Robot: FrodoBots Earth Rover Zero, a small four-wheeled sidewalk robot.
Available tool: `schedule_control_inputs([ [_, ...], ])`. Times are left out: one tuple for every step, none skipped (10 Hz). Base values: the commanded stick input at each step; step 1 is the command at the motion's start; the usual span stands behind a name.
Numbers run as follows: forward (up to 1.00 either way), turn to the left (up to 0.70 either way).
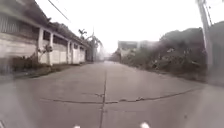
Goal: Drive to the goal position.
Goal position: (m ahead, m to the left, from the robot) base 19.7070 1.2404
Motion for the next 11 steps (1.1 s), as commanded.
schedule_control_inputs([
  [1.00,-0.39],
  [1.00,-0.39],
  [1.00,-0.39],
  [1.00,-0.16],
  [1.00,0.01],
  [1.00,0.01],
  [1.00,0.01],
  [1.00,0.01],
  [1.00,0.01],
  [1.00,0.01],
  [1.00,0.01],
])
